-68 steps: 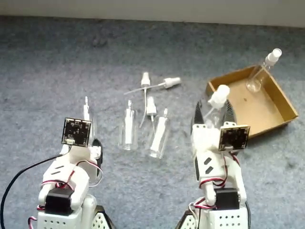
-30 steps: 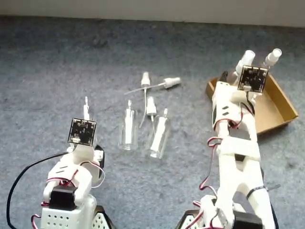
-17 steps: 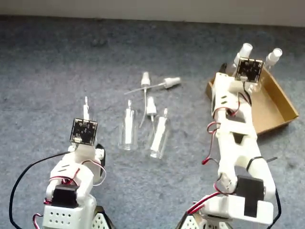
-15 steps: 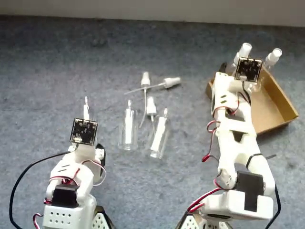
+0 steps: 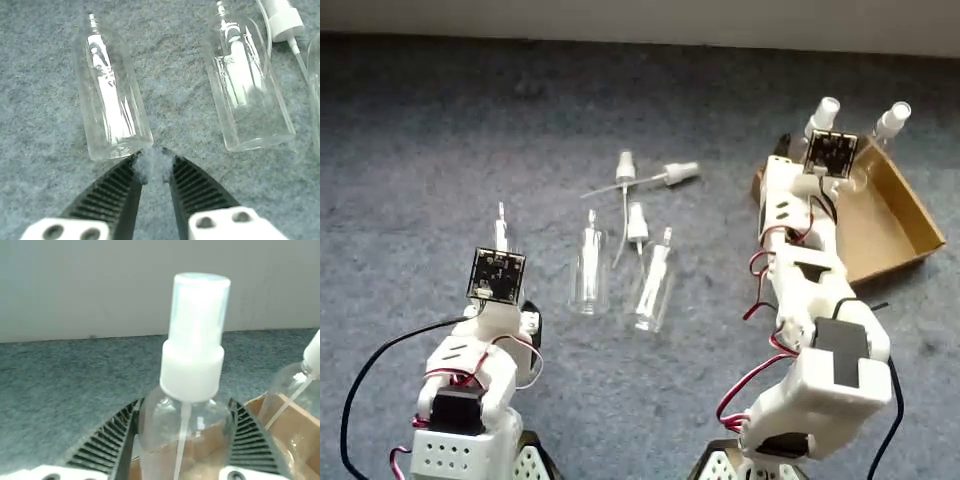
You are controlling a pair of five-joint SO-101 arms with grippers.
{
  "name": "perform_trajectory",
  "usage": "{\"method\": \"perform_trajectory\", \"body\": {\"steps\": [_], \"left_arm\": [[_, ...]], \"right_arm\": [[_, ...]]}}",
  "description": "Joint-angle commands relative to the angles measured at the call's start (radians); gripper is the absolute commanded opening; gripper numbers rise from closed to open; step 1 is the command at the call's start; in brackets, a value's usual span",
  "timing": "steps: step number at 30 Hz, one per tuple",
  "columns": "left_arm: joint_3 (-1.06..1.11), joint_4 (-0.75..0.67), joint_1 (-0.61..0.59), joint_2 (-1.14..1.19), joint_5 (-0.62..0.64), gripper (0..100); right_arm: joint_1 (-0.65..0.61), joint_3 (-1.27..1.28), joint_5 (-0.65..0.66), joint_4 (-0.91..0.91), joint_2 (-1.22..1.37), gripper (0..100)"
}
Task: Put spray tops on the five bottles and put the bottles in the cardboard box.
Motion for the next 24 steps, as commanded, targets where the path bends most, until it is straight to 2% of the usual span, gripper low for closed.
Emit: {"method": "perform_trajectory", "body": {"steps": [1,21,24], "left_arm": [[-0.007,-0.020,-0.002,-0.008,-0.011,0],[-0.007,-0.020,-0.002,-0.008,-0.011,0],[-0.007,-0.020,-0.002,-0.008,-0.011,0]], "right_arm": [[0.024,-0.065,0.005,-0.076,-0.002,20.9],[0.051,-0.110,0.005,-0.099,0.099,20.9],[0.051,-0.108,0.005,-0.157,0.102,20.9]]}}
